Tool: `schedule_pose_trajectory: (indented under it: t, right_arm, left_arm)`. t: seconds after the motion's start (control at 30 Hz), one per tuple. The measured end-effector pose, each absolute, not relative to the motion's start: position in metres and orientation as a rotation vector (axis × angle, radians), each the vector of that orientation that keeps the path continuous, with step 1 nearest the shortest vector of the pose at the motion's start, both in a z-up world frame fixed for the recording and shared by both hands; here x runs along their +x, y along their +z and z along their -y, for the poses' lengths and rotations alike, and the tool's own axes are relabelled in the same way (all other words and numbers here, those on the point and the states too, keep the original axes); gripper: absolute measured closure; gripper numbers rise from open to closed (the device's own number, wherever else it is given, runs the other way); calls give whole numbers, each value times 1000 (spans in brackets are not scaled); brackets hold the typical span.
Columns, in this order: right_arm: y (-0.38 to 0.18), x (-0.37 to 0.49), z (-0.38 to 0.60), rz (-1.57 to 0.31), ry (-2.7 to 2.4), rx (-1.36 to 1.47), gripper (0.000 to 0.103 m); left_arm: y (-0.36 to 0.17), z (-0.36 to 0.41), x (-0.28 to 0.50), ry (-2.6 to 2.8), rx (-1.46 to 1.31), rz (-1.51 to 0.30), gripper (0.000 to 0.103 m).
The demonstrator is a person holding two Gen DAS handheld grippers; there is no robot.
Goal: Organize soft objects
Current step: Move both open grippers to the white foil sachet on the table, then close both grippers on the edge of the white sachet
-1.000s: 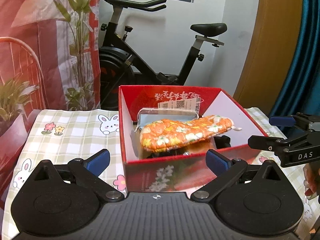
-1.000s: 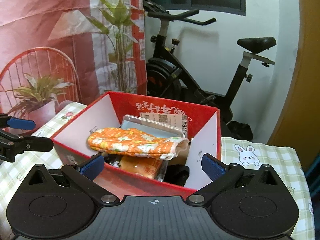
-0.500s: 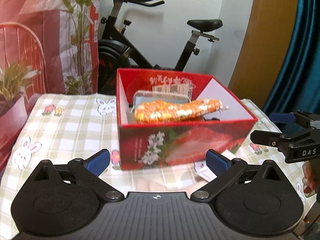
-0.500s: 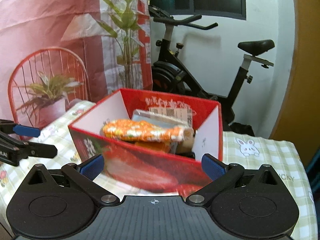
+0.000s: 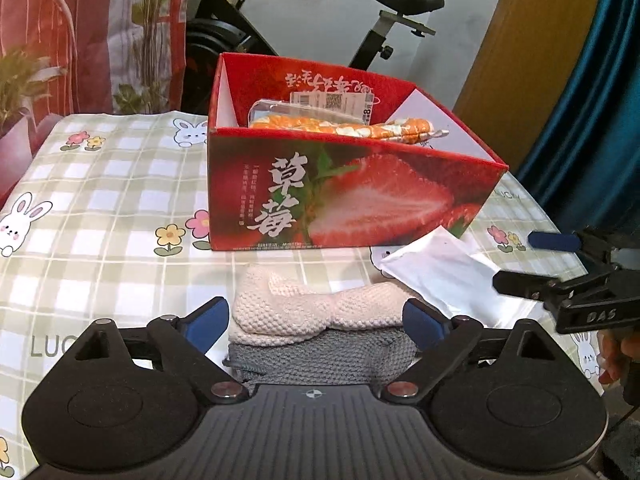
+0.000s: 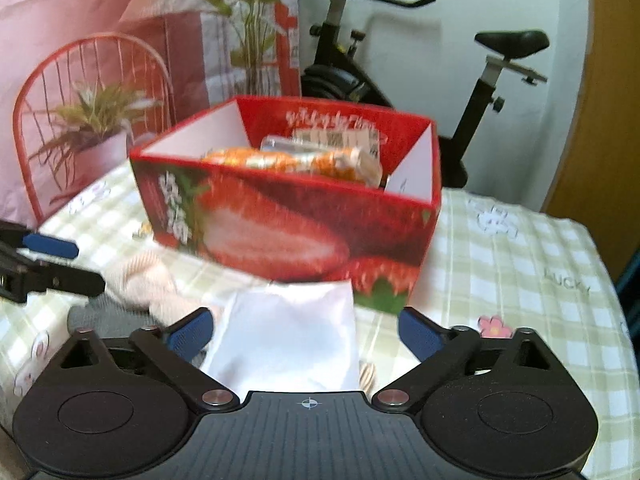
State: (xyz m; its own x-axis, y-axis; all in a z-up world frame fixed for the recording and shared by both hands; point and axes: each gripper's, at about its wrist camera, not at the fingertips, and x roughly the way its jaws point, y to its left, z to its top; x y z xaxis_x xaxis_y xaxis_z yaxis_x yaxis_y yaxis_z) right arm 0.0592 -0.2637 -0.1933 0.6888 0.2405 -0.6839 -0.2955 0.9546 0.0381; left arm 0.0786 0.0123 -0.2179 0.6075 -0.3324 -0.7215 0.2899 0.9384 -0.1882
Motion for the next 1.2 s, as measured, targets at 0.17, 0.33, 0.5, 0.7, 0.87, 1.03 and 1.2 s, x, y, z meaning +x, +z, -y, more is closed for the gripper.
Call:
schedule_pose_trajectory:
  t: [0.17, 0.33, 0.5, 0.7, 0.87, 1.03, 1.2]
  right_arm:
    - [-209, 61, 266, -811, 296, -72, 16]
    - [-221, 67, 268, -860, 318, -20, 27]
    - [-227, 66, 258, -881, 359, -26, 31]
    - [-227, 66, 245, -890, 390, -38, 31]
    - [-227, 68, 238, -897, 387, -21, 31]
    - [-228, 66, 234, -900, 401, -25, 31]
    - [-227, 66, 236, -900, 406, -15, 31]
  left_arm:
    - [-223, -14, 81, -357, -56, -840, 11]
    - [-230, -14, 84, -351, -73, -867, 17]
    - [-231, -16, 85, -348, -84, -865, 19]
    - [-234, -18, 86, -342, -105, -875, 22]
    - [-235, -19, 86, -340, -118, -881, 23]
    - [-236, -18, 87, -342, -125, -885, 24]
    - [-237, -15, 88, -349, -126, -890, 30]
